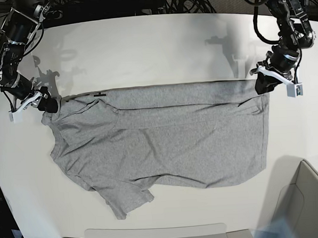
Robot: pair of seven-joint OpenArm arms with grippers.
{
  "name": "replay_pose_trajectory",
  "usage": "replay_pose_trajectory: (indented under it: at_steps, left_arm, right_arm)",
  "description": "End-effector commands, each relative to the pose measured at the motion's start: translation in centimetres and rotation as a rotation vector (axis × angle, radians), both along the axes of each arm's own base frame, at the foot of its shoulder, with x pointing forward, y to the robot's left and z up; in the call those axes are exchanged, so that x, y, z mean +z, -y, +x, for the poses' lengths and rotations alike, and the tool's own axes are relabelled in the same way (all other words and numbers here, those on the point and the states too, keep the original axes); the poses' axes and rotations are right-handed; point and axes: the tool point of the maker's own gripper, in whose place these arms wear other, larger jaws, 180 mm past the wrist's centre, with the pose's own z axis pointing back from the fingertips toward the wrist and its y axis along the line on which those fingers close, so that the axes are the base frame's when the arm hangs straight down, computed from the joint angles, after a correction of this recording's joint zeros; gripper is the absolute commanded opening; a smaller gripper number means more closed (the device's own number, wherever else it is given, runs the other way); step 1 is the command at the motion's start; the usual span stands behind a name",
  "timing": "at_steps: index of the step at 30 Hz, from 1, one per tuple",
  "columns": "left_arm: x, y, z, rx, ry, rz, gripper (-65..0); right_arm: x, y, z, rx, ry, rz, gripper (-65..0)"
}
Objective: Fold the T-shirt properly
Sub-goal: 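Drag the held edge back toward the collar side with both grippers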
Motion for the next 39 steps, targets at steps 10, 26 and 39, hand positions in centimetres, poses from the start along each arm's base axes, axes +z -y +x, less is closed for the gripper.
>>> replay_pose_trajectory:
  at_steps: [10,26,39]
  left_arm:
    - [-3.0,-4.8,-0.9,0.191,-0.043,-0.225,-33.3]
    - [-7.2,-4.7,0.0,0.16,-0.136,-0.226,-33.6]
    - [-8.5,-5.2,-0.9,0.177,-0.182,-0.242,-60.7]
  right_arm:
    - [0.1,1.6,-0.5,0.03,-0.032,-0.082,-37.1]
    - [0.1,1.7,-0.6,0.031,-0.034,-0.083,-37.4]
    - [-0.9,3.6,0.0,0.089,-0.153,-0.29,-65.0]
